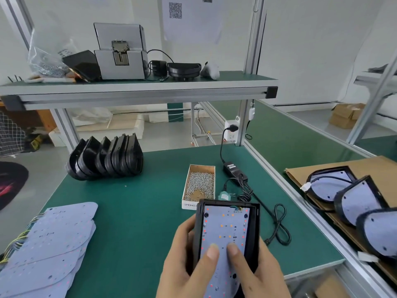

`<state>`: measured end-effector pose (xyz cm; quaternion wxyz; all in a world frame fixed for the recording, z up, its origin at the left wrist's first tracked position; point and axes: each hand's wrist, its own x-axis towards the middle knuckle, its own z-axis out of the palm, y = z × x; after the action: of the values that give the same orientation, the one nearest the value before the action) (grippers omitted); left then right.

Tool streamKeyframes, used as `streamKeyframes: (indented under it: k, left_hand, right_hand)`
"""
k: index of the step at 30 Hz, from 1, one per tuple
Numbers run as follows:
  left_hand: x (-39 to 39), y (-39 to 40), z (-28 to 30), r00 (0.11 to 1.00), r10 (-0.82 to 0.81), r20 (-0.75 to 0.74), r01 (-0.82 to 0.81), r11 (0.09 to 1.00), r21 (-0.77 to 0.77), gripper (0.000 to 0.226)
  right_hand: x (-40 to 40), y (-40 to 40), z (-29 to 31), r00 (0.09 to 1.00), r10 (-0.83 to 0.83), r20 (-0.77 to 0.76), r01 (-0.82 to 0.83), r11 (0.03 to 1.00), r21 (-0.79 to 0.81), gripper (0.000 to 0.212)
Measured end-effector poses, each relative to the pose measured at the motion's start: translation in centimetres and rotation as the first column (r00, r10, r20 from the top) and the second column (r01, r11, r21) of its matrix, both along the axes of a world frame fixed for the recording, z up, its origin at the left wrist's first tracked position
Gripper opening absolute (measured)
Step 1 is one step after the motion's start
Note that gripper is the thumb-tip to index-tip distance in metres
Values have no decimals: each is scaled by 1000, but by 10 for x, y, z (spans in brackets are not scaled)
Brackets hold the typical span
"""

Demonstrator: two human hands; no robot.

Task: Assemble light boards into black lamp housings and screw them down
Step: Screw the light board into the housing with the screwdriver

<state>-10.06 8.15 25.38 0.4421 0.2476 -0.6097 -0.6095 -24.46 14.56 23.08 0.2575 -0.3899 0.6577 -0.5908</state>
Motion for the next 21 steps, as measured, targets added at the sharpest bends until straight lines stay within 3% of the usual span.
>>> streamKeyframes:
  k: [4,10,13,17,19,21]
  left_hand:
    - [0,3,-6,990,142,0,-142,989,-34,51]
    - [14,0,-5,986,163,-32,-162,986,28,53]
    - [20,-3,-8,981,189,-42,-187,981,41,55]
    - [22,-4,-8,980,187,-74,-187,982,13,58]
    - [23,-5,-7,977,187,-99,-187,982,7,57]
    - [25,-5,-7,977,185,-110,-186,983,3,56]
  right_hand:
    - [5,-1,-5,996,-5,-91,13,996,84,53]
    - [14,0,3,992,79,-93,-68,990,120,72]
    - [27,0,-1,997,68,24,-70,994,81,38]
    - [31,2,-1,983,46,179,-65,993,101,20]
    - [36,9,-2,967,228,116,-238,968,85,18]
    - [42,11,-1,986,163,20,-163,986,29,24]
